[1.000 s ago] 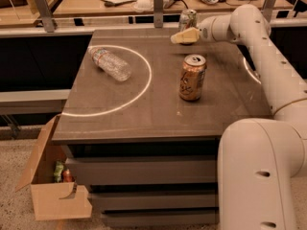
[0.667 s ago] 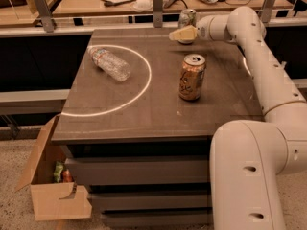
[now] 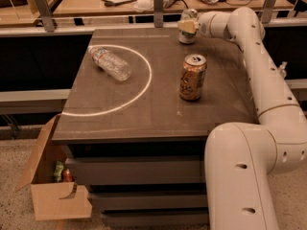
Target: Move 7up can near water bottle
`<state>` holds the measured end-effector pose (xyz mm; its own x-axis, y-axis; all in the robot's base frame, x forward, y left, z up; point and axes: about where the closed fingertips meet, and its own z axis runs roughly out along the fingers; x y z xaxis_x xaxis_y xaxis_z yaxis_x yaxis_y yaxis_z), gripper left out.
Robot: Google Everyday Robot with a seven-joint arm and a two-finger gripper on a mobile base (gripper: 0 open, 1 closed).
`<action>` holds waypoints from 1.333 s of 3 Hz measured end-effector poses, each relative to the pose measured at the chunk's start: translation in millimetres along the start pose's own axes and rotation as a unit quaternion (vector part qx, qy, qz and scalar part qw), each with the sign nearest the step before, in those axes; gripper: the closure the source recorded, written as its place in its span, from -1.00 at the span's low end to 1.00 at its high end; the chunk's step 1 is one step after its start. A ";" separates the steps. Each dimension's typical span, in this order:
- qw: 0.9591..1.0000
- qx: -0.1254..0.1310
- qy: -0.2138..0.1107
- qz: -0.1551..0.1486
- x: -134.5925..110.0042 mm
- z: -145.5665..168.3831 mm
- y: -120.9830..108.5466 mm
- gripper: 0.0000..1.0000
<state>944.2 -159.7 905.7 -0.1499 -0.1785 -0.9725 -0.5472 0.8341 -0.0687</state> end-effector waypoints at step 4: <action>0.966 -0.252 0.043 -0.039 -39.0 -114.9 146.0 1.00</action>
Offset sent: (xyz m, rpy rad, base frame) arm -0.1469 0.0136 0.0542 -0.0929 0.1911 0.3406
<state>775.5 -90.9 959.2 -0.1484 -0.2913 -0.9450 -0.8875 0.4608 -0.0027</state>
